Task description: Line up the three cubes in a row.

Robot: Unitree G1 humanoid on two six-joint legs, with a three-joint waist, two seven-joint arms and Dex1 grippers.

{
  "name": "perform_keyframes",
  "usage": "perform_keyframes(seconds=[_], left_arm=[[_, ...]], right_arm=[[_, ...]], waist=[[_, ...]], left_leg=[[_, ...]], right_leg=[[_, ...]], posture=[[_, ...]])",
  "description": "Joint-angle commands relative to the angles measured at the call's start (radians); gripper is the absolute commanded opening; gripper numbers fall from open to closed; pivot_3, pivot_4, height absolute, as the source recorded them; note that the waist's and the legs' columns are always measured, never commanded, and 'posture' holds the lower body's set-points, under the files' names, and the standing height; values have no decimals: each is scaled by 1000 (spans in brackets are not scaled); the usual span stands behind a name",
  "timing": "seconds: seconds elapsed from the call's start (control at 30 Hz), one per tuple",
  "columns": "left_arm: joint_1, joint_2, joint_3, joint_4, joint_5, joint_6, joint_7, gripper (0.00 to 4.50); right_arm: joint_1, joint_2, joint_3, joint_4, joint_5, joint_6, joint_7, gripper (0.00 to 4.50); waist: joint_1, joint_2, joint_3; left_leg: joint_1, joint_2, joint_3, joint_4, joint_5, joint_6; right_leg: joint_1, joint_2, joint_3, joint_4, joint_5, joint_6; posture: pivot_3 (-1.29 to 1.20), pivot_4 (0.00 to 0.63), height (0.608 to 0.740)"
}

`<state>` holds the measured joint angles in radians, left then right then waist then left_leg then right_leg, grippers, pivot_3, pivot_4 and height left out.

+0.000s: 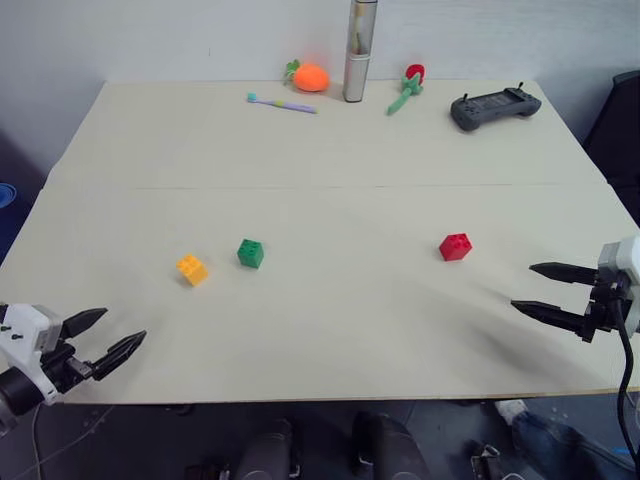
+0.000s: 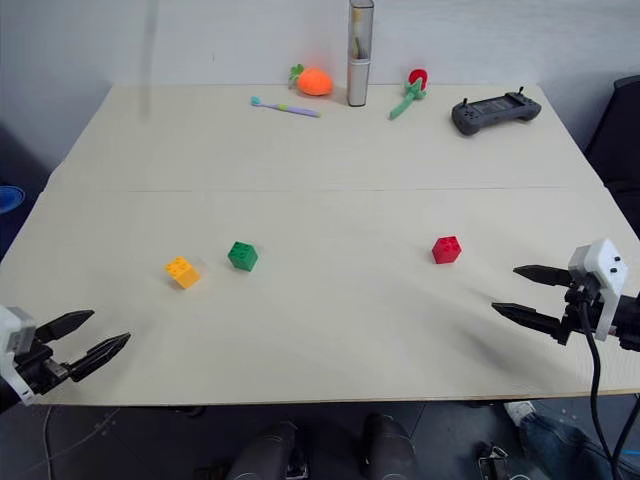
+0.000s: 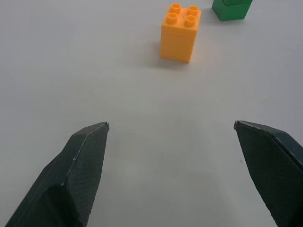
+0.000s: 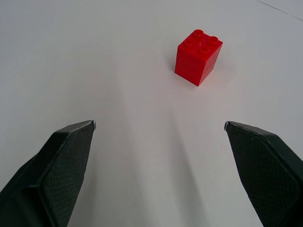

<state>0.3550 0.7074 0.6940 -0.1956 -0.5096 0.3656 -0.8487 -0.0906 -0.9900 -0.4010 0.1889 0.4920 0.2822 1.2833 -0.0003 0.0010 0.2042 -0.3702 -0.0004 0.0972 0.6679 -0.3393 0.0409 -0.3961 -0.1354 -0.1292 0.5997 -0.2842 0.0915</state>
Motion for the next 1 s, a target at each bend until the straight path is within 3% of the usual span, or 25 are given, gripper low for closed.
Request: perform_keyframes(seconds=[0.03,0.73,1.0], left_arm=[[0,10,31,-37,-26,9,9,4465],[-38,8,-35,-17,10,-8,34,4465],[-191,78,-156,-153,-111,133,-22,4465]], right_arm=[[14,11,-34,-21,18,-1,-13,4500],[47,70,-26,-47,-4,-55,-126,4500],[-83,198,78,-173,-62,85,-410,4500]], waist=[[0,0,0],[0,0,0],[0,0,0]], left_leg=[[0,0,0,0,0,0],[0,0,0,0,0,0],[0,0,0,1,1,-1]], right_leg=[[0,0,0,0,0,0],[0,0,0,1,0,0],[0,0,0,3,0,0]], posture=[[0,150,740],[0,150,740],[0,150,740]])
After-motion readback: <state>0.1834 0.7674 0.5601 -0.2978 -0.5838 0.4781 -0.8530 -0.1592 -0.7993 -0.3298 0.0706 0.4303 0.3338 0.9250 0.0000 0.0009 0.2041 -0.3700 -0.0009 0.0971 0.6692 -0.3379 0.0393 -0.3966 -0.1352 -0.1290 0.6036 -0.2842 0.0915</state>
